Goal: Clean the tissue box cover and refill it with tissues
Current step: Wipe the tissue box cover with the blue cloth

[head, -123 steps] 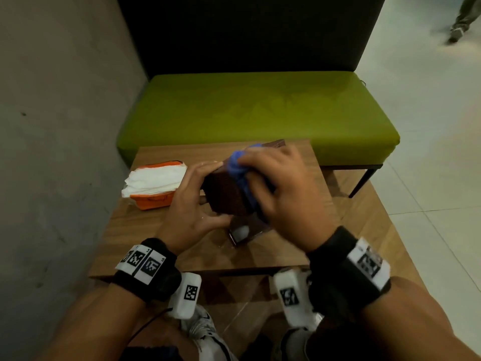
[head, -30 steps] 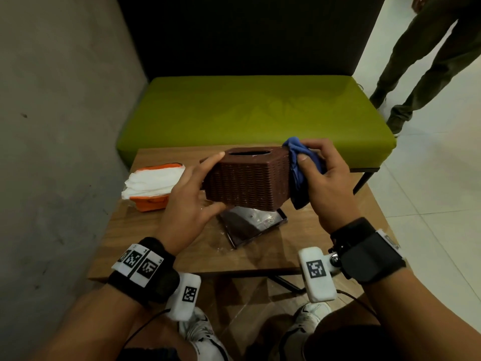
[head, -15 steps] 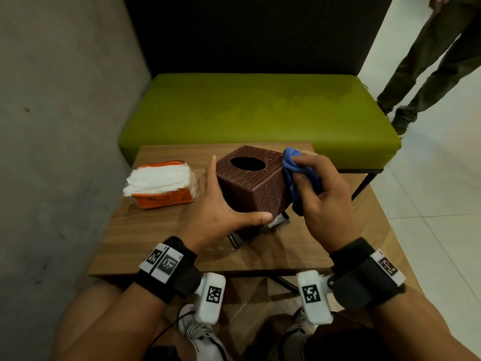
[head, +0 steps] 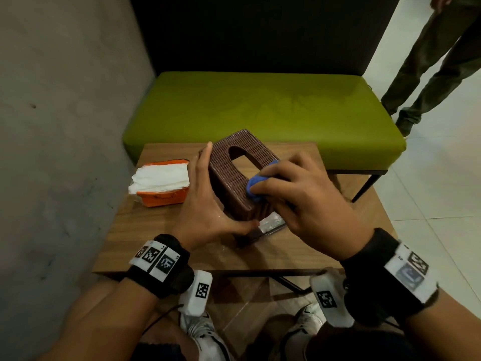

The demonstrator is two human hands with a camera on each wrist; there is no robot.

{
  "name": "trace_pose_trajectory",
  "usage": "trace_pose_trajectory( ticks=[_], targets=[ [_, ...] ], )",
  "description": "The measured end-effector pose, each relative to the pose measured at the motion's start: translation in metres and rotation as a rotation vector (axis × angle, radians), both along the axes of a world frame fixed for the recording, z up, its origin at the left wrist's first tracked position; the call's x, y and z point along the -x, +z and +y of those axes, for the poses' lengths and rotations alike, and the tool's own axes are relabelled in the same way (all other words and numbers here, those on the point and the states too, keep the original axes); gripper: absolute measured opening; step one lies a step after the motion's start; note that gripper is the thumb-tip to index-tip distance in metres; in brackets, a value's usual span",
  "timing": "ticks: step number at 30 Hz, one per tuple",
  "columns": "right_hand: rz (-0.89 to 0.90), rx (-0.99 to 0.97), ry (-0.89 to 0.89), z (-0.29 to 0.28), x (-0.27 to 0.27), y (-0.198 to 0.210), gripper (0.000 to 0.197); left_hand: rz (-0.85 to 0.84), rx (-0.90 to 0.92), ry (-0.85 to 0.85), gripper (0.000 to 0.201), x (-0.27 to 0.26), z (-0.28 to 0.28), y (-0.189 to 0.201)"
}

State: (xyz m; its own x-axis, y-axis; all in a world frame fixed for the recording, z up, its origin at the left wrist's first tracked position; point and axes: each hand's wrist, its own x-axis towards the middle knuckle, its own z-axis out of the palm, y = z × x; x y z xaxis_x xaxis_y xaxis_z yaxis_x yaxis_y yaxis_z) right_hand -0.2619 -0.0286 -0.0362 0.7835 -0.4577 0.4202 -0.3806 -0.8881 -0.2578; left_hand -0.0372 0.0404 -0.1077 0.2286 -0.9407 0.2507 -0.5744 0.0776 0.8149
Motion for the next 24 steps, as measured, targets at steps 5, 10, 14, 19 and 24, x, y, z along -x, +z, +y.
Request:
trace_pose_trajectory(
  ticks=[5,10,14,19,24],
  targets=[
    [-0.002,-0.063,-0.006,-0.026,-0.059,0.003,0.026,-0.096,-0.027,-0.050,0.166,0.010,0.006,0.001],
    [-0.024,-0.159,-0.053,-0.022,-0.060,0.006,0.023,-0.056,-0.032,-0.013,0.167,0.008,0.001,-0.002],
    [0.126,-0.216,0.149,0.014,-0.006,0.007,0.024,-0.074,-0.005,-0.047,0.168,-0.004,0.004,-0.003],
    [-0.060,-0.175,-0.064,-0.030,-0.029,-0.007,0.022,-0.189,0.006,-0.102,0.164,0.006,0.007,-0.007],
    [-0.069,-0.131,-0.076,-0.016,-0.047,-0.004,0.023,-0.106,0.002,-0.043,0.166,0.004,0.006,-0.009]
  ],
)
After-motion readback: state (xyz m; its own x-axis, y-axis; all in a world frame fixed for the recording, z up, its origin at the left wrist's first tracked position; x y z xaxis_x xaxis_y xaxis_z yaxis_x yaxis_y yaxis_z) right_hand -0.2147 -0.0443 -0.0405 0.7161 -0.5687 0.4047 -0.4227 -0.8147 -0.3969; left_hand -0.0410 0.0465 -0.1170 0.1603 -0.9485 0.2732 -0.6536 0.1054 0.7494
